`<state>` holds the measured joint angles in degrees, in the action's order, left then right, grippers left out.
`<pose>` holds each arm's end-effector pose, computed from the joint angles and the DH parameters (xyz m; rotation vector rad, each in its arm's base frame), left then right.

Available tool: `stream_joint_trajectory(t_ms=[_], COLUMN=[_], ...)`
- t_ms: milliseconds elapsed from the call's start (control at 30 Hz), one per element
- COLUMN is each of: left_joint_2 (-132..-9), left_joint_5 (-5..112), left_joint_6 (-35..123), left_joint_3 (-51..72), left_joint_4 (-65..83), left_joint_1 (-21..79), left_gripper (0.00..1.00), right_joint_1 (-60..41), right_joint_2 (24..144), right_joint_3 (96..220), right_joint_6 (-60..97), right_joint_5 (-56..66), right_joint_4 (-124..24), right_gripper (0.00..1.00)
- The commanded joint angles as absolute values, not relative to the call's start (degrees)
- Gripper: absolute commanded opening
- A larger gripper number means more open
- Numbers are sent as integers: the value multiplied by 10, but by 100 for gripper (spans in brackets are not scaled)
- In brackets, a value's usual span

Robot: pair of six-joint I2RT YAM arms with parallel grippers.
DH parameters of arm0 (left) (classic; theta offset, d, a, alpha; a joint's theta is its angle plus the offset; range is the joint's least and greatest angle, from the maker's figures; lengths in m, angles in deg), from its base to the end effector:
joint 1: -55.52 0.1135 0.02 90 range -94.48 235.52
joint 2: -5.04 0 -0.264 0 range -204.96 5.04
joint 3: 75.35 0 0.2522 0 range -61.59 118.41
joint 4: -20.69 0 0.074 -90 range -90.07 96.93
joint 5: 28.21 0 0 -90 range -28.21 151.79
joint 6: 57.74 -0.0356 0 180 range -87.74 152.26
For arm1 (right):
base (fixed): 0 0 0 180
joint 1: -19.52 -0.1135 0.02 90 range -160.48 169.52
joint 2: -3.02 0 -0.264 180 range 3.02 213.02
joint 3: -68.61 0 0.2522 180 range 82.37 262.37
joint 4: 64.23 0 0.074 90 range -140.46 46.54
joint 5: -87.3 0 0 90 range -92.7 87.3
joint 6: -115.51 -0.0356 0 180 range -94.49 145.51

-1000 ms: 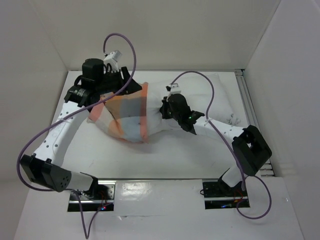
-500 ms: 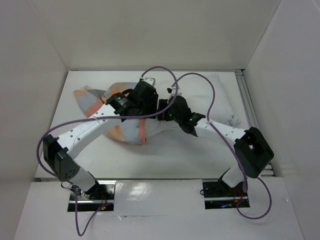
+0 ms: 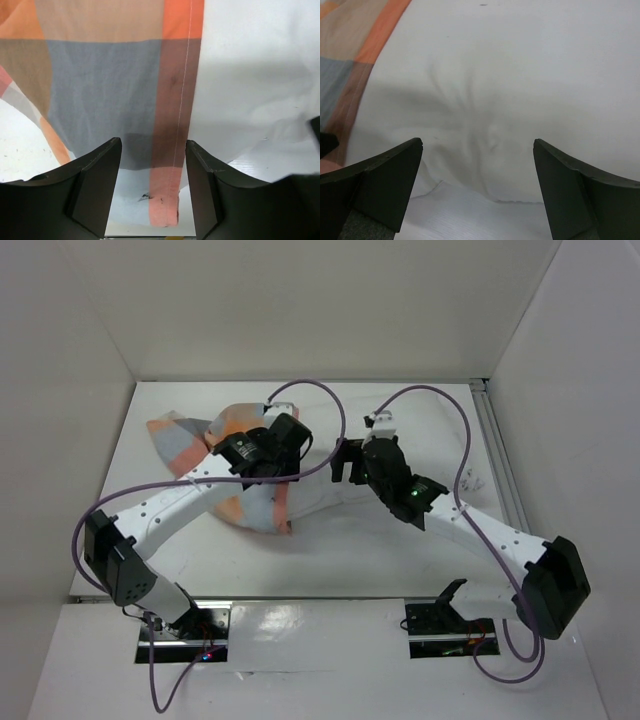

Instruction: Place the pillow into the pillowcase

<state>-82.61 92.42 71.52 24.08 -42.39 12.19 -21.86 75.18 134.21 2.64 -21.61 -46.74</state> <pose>0.2463 -0.2074 0.3471 -0.1392 2.3036 -0.0597 0.2237 0.1817 0.2921 -0.1071 1.9858 0.4033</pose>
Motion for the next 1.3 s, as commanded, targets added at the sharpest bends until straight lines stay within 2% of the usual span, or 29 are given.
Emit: stream_joint_trajectory(t_ms=[0, 133, 167, 233, 267, 367, 467, 500, 600, 767, 800, 833, 867, 900, 933, 967, 1067, 1133, 1167, 1200, 1267], left_joint_2=[-810, -815, -815, -815, -815, -815, -802, -793, -778, -767, -762, -762, -773, -783, -797, -831, -899, -978, -1007, -1036, -1110], left_joint_5=[926, 935, 942, 947, 953, 953, 953, 953, 926, 819, 771, 747, 723, 685, 668, 650, 612, 572, 534, 496, 398], left_joint_6=[736, 756, 756, 771, 771, 776, 781, 781, 776, 737, 737, 731, 731, 723, 723, 709, 690, 680, 680, 686, 704], left_joint_3=[223, 193, 193, 193, 193, 193, 199, 199, 212, 229, 229, 229, 243, 256, 274, 317, 414, 542, 591, 704, 808], left_joint_4=[-422, -430, -430, -436, -443, -449, -455, -455, -455, -395, -355, -335, -317, -303, -290, -282, -283, -294, -294, -294, -288], left_joint_1=[109, 101, 101, 101, 101, 101, 101, 101, 101, 101, 101, 101, 101, 101, 106, 115, 143, 169, 205, 222, 254], left_gripper=[67, 68, 65, 57, 45, 28, 19, 11, 2, 0, 0, 0, 0, 0, 0, 0, 0, 0, 0, 0, 0], right_joint_1=[-220, -220, -220, -220, -220, -220, -220, -213, -185, -121, -121, -114, -114, -114, -114, -114, -125, -125, -125, -125, -125], right_joint_2=[713, 708, 708, 729, 735, 751, 757, 757, 769, 818, 826, 843, 849, 855, 862, 862, 855, 848, 843, 833, 806], right_joint_3=[1332, 1324, 1324, 1331, 1331, 1336, 1342, 1348, 1358, 1378, 1378, 1372, 1372, 1372, 1372, 1380, 1416, 1477, 1499, 1517, 1540], right_joint_6=[32, 13, 13, 6, 1, 1, 1, 7, 13, 39, 39, 44, 44, 39, 39, 39, 39, 39, 39, 39, 39], right_joint_5=[-305, -358, -368, -385, -386, -393, -393, -393, -372, -245, -221, -198, -178, -138, -118, -74, -55, -46, -52, -67, -81], right_joint_4=[-413, -372, -357, -351, -344, -339, -344, -344, -344, -350, -360, -386, -401, -417, -447, -463, -521, -534, -542, -549, -578], right_gripper=[99, 99, 99, 99, 99, 99, 99, 99, 99, 99, 94, 79, 56, 8, 0, 0, 0, 0, 0, 0, 0])
